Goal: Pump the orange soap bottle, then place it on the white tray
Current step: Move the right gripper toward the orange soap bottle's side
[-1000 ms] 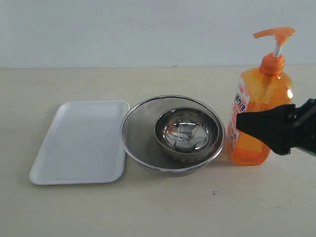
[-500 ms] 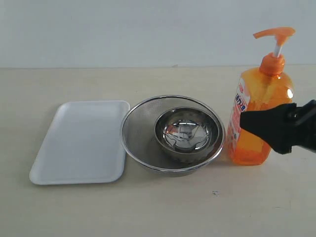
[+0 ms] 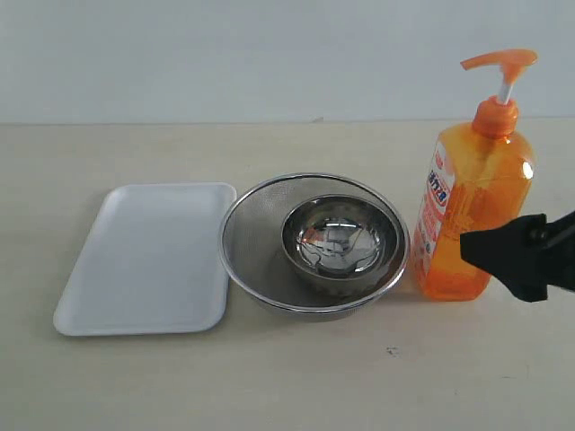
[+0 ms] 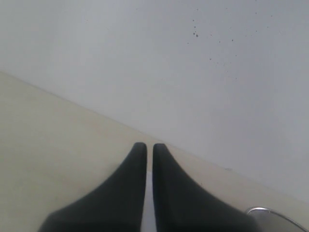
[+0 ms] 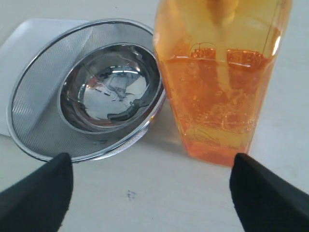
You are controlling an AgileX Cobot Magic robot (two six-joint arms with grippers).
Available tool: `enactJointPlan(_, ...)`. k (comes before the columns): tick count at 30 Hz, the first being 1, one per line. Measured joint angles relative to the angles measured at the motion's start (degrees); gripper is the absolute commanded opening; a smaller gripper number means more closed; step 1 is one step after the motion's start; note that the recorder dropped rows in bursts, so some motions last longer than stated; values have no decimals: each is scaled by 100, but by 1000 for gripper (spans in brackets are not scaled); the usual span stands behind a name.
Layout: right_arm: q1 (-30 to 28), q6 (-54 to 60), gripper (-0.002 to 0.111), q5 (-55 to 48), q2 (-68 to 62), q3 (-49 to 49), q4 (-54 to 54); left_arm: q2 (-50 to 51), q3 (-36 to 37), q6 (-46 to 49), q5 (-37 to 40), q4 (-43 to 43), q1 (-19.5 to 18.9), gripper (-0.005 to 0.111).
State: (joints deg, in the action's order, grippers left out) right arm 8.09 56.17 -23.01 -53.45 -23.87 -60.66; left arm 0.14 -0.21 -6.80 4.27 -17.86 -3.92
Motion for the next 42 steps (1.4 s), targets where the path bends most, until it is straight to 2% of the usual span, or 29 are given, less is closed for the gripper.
enactJointPlan(2,0,-17,78,40,0,0,11,0,0,0,0,0,0,5)
enactJointPlan(5,0,-42,101,139,0,0,3,0,0,0,0,0,0,5)
enactJointPlan(6,0,-42,105,190,0,0,1,0,0,0,0,0,0,5)
enactJointPlan(15,0,-74,105,666,0,0,-45,0,0,0,0,0,0,5)
enactJointPlan(19,0,166,105,797,0,0,-380,0,0,0,0,0,0,5)
enactJointPlan(26,0,1489,105,816,-435,0,-1672,0,0,0,0,0,0,5)
enactJointPlan(33,0,3715,105,826,-1265,-75,-3593,0,0,0,0,0,0,5)
enactJointPlan(42,0,4402,105,838,-1386,-224,-3900,0,0,0,0,0,0,5)
